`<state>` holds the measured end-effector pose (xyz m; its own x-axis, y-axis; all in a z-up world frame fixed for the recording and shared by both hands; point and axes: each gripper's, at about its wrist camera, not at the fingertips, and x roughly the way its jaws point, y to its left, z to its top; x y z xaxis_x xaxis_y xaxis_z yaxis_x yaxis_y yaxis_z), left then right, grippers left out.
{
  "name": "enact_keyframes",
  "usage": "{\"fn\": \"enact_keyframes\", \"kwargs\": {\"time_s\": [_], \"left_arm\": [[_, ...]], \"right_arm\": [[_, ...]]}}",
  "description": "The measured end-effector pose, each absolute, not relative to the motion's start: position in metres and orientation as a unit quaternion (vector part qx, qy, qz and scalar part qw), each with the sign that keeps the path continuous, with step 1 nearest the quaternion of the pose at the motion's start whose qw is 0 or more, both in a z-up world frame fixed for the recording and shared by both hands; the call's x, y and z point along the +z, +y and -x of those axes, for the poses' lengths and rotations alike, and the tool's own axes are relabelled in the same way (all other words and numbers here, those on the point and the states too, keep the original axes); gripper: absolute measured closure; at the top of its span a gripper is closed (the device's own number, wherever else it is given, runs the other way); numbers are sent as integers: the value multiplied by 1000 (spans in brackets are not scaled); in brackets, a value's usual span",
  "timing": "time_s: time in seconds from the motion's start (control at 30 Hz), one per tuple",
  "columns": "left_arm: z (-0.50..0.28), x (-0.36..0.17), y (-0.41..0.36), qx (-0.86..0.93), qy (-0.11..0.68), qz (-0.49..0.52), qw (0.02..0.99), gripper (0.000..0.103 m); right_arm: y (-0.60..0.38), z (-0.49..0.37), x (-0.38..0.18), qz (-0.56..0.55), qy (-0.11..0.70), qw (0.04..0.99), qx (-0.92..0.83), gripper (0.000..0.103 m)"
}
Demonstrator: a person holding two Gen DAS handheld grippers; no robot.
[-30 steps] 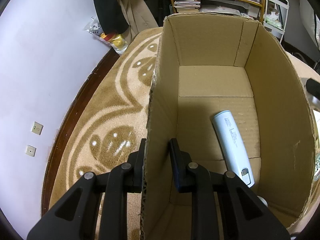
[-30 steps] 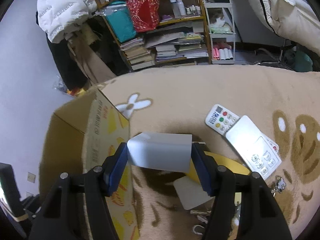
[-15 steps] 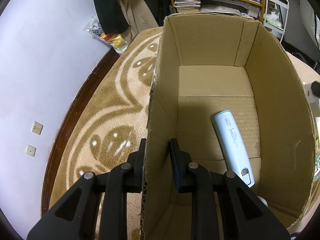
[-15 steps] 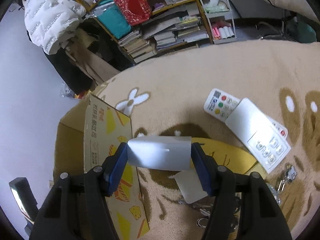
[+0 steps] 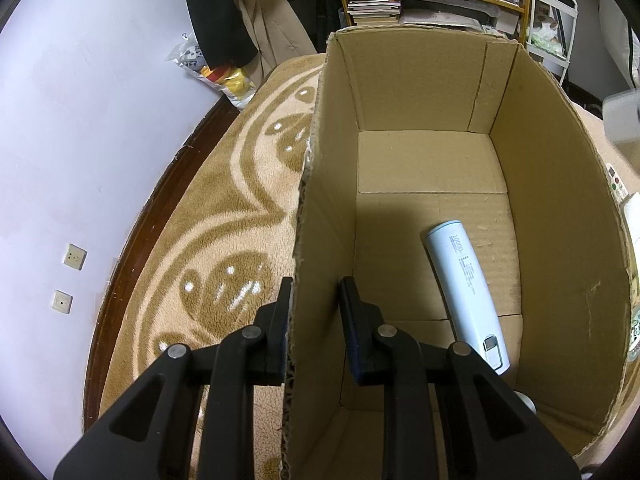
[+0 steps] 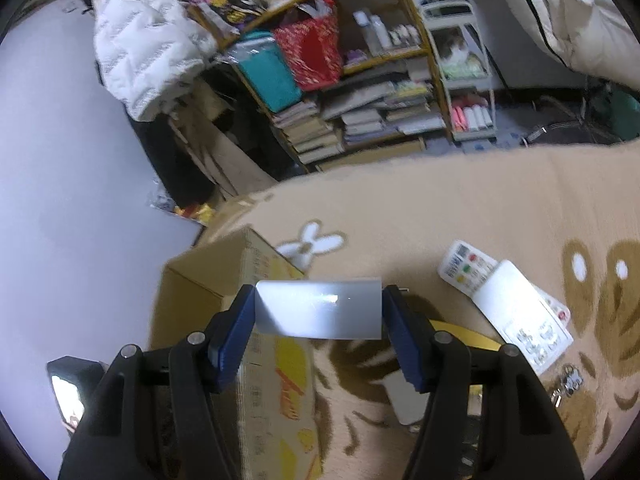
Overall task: Organize rigid objects
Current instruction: 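Carry the white block over the box and release it with the right tool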
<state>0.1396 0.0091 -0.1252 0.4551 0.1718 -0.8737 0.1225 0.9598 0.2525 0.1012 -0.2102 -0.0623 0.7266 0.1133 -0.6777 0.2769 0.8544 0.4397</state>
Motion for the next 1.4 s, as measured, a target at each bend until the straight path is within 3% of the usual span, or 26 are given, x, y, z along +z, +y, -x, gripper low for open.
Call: {"fn": "enact_keyframes", "kwargs": {"time_s": [0.4, 1.4], "left_arm": [[-139, -125, 9, 15, 522, -142, 841, 81], [-136, -127, 5, 17, 521, -152, 840, 81]], "right_arm": [[-156, -104, -28, -212, 326, 921, 17, 36], [-126, -109, -58, -188, 381, 903, 69, 35]]}}
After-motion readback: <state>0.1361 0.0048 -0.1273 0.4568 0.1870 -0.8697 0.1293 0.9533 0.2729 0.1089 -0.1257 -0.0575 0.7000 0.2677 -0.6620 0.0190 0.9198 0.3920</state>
